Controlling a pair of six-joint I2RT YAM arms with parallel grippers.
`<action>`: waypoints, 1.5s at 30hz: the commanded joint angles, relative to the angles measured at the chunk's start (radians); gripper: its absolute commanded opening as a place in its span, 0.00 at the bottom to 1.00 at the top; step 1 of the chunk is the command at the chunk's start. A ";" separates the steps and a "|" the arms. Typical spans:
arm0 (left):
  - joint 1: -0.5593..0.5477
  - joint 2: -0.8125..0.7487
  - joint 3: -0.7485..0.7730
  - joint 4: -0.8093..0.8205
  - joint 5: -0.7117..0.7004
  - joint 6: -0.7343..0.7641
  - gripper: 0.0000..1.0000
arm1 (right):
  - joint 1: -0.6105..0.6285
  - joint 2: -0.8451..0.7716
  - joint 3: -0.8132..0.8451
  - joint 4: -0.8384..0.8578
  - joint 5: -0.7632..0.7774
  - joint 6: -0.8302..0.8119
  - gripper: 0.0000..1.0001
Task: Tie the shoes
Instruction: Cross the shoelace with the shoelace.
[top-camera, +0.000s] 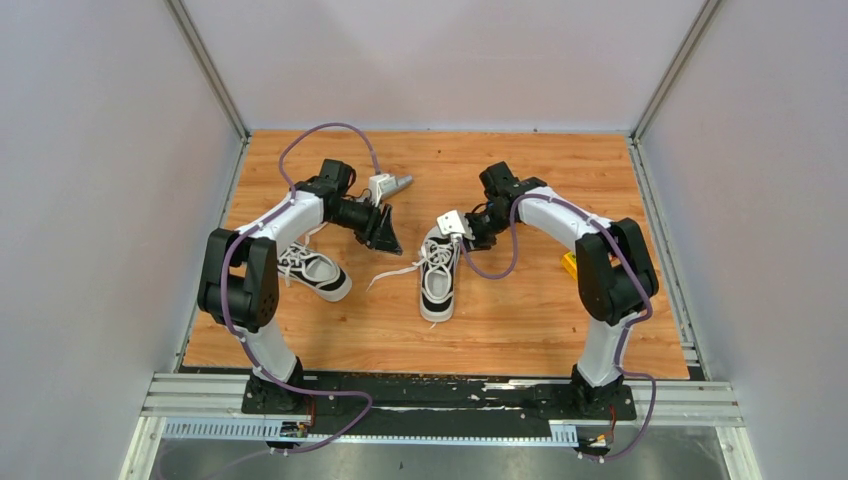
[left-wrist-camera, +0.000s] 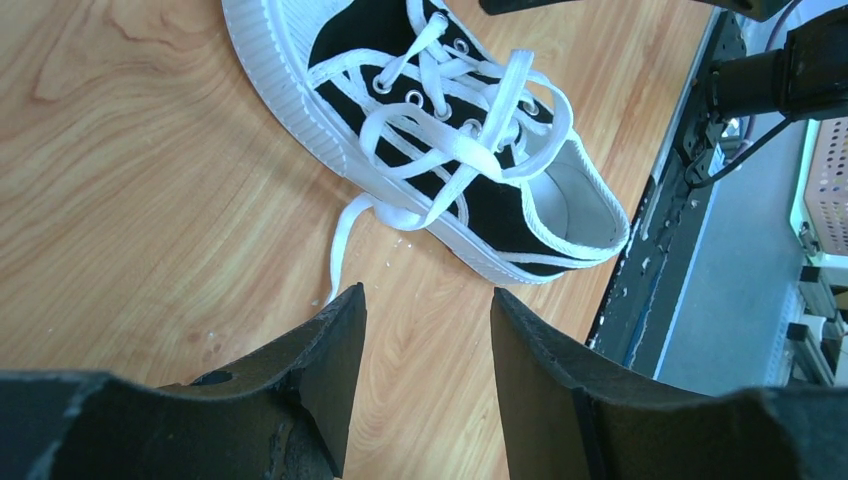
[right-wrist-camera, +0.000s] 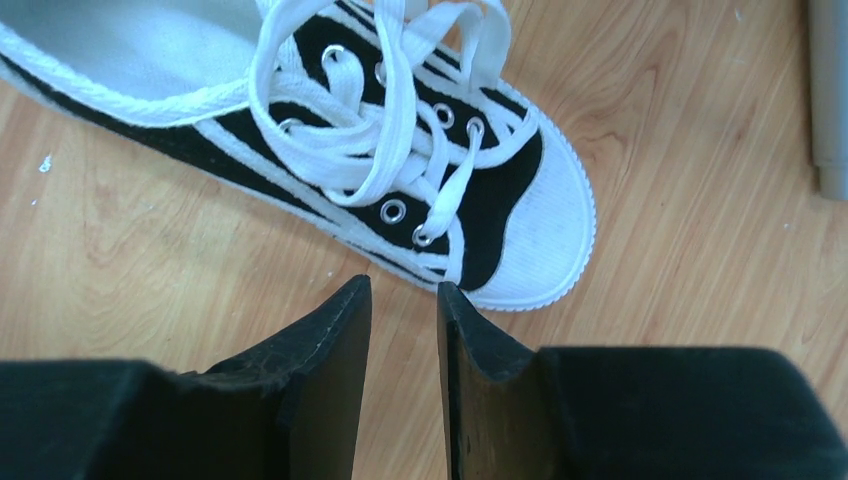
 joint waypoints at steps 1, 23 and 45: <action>0.005 -0.013 0.048 -0.082 0.014 0.075 0.57 | 0.021 0.023 0.056 0.059 -0.076 -0.054 0.31; 0.005 -0.016 0.009 -0.017 -0.004 0.022 0.56 | 0.081 -0.019 0.034 -0.094 -0.122 -0.284 0.32; 0.005 0.028 0.004 -0.035 -0.070 0.102 0.56 | 0.033 -0.056 0.048 -0.144 -0.028 -0.113 0.00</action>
